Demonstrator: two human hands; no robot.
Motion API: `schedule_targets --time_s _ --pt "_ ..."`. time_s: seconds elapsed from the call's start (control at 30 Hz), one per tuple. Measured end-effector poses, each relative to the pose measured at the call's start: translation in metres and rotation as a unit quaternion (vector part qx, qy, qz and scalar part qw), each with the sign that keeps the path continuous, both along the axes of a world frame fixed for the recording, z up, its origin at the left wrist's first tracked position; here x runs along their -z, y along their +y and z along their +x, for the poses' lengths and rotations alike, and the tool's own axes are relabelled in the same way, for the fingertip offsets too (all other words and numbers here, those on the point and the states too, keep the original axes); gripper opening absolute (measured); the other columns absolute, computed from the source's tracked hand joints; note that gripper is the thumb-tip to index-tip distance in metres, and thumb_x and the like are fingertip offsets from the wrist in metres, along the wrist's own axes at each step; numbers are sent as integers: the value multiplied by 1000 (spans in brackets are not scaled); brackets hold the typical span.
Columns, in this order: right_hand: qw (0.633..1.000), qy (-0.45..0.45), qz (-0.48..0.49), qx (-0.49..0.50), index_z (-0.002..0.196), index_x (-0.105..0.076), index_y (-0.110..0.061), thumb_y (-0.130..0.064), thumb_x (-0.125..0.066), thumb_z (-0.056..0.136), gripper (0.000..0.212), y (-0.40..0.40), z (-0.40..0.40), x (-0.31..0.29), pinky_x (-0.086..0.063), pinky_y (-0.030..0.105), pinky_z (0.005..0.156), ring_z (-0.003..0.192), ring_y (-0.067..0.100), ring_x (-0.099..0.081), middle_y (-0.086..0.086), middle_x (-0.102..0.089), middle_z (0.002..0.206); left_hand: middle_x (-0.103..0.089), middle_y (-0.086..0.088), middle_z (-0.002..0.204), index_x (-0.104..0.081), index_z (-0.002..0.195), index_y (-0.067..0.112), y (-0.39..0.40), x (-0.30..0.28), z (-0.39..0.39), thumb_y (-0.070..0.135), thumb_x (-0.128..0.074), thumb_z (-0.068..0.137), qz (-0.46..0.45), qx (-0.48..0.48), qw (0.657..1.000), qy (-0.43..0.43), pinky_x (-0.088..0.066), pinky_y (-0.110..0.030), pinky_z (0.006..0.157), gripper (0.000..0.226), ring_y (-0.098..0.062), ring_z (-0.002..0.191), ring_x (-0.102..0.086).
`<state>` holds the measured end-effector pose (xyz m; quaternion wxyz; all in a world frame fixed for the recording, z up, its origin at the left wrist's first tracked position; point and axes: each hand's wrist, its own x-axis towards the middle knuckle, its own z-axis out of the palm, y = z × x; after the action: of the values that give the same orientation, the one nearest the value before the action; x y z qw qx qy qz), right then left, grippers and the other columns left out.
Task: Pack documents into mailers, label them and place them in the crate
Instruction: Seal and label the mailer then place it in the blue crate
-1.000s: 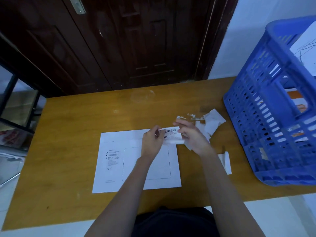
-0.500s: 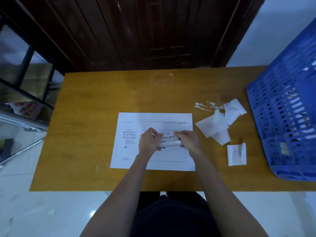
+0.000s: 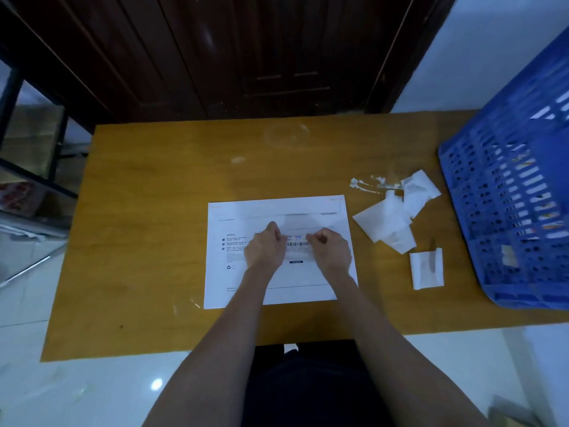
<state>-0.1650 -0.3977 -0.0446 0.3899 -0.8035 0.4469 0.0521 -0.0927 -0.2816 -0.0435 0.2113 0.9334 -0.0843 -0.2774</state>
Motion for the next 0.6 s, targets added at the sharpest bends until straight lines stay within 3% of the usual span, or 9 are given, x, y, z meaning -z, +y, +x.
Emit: schedule_targets --time_s 0.2,0.6 --pt "999 10 -28 -29 90 -64 -20 -35 -55 93 18 6 11 1 -37 25 62 82 17 -59 -3 -64 90 -69 -5 81 -49 92 20 4 8 9 35 -42 95 6 -15 1000 6 -52 -34 70 17 -27 72 -68" --pt "993 84 -71 -45 90 -59 -18 -37 -46 98 24 5 22 5 -31 24 54 69 17 -52 0 -64 85 -69 -6 76 -50 94 19 -4 15 21 35 -43 95 26 5 1000 9 -54 -34 70 17 -25 71 -68"
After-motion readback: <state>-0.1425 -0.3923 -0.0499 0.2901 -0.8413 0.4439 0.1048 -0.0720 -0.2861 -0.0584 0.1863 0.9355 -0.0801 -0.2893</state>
